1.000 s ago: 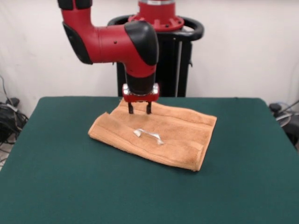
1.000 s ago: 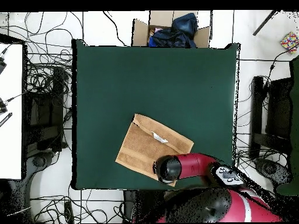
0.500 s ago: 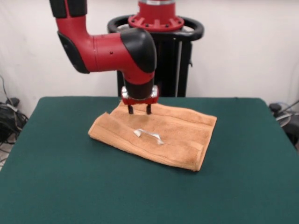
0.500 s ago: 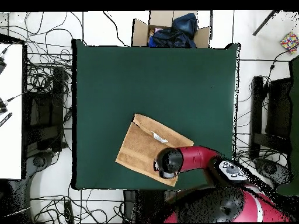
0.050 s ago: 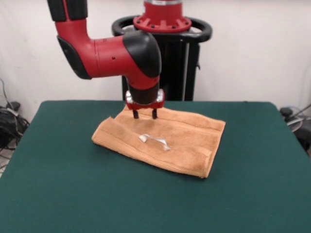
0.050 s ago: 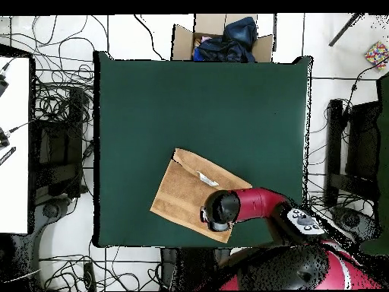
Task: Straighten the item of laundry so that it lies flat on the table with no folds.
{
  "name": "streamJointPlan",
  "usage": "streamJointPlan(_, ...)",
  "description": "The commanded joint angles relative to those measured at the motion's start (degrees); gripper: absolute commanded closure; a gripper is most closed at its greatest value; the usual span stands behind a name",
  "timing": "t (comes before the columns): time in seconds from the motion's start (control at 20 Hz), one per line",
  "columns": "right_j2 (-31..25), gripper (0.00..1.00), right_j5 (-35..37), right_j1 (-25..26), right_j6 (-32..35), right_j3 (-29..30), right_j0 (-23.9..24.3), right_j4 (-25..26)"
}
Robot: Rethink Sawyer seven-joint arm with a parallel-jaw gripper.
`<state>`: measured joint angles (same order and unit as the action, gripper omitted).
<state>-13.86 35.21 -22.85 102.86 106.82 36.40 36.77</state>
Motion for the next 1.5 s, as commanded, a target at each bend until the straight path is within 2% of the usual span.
streamJointPlan(0.05,-5.8,0.0,-7.2,-0.2,-4.84,-11.85,0.89,4.03)
streamJointPlan(0.5,-5.96,0.0,-2.92,-5.02,-5.18,-9.67,-0.11,2.38)
streamJointPlan(1.5,-5.46,0.0,-6.95,-1.72,-3.02,-11.09,-0.67,3.8)
